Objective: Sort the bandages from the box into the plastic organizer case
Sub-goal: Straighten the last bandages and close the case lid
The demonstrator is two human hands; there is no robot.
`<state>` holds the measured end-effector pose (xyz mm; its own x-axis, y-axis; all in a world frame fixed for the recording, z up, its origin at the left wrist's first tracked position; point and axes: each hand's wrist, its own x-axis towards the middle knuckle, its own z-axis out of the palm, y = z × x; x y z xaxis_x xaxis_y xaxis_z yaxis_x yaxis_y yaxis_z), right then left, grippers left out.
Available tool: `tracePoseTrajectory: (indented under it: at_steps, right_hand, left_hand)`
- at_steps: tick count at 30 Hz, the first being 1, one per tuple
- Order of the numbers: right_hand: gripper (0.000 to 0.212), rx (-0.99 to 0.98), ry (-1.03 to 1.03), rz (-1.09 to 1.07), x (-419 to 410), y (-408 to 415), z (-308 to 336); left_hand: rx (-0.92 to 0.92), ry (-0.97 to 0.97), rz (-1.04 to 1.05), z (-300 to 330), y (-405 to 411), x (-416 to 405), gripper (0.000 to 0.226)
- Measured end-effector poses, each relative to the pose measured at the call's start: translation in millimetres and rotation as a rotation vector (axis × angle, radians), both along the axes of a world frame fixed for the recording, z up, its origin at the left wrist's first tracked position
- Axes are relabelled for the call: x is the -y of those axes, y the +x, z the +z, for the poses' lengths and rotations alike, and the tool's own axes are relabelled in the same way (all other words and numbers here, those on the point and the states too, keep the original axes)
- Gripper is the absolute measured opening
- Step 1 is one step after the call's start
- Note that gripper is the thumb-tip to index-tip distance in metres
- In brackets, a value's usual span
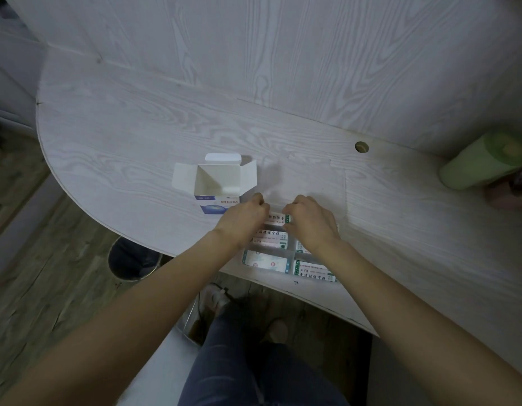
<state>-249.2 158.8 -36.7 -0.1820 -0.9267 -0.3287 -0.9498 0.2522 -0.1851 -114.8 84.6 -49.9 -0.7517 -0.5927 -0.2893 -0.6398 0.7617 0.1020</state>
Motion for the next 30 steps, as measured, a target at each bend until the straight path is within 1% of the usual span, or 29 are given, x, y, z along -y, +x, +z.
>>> tracePoseTrajectory:
  at_steps: [7, 14, 18, 20, 22, 25, 28, 30]
  right_hand:
    - [0.034, 0.041, -0.002, -0.042, -2.0, -2.3, 0.2]
    - [0.031, 0.049, -0.004, -0.068, -2.2, -4.1, -1.1]
    - [0.032, 0.082, -0.004, -0.085, -2.4, -5.0, -2.0]
    - [0.032, 0.088, -0.006, -0.087, -2.2, -5.1, -2.3]
    - [0.033, 0.097, -0.01, -0.089, -1.9, -4.9, -2.0]
    - [0.036, 0.13, -0.042, -0.102, -4.5, -5.2, 1.2]
    - [0.028, 0.15, -0.121, -0.112, -12.3, -5.7, 6.0]
    - [0.022, 0.163, -0.122, -0.1, -18.1, -3.7, 8.1]
  left_hand:
    - [-0.007, 0.0, 0.011, -7.6, 2.1, 3.9, 0.029]
    - [-0.005, 0.009, 0.016, -9.0, -2.0, 7.3, 0.032]
    - [-0.02, 0.034, 0.039, -10.8, -2.7, 9.6, 0.028]
    - [-0.047, 0.053, 0.055, -10.2, -1.7, 9.0, 0.03]
    - [-0.12, 0.057, 0.077, -6.0, 1.8, 6.2, 0.034]
    - [-0.259, 0.113, 0.07, 5.1, 10.1, -4.1, 0.028]
    - [-0.267, 0.163, 0.008, 8.2, 18.3, -14.1, 0.027]
    - [-0.243, 0.193, 0.02, 4.9, 20.8, -16.3, 0.029]
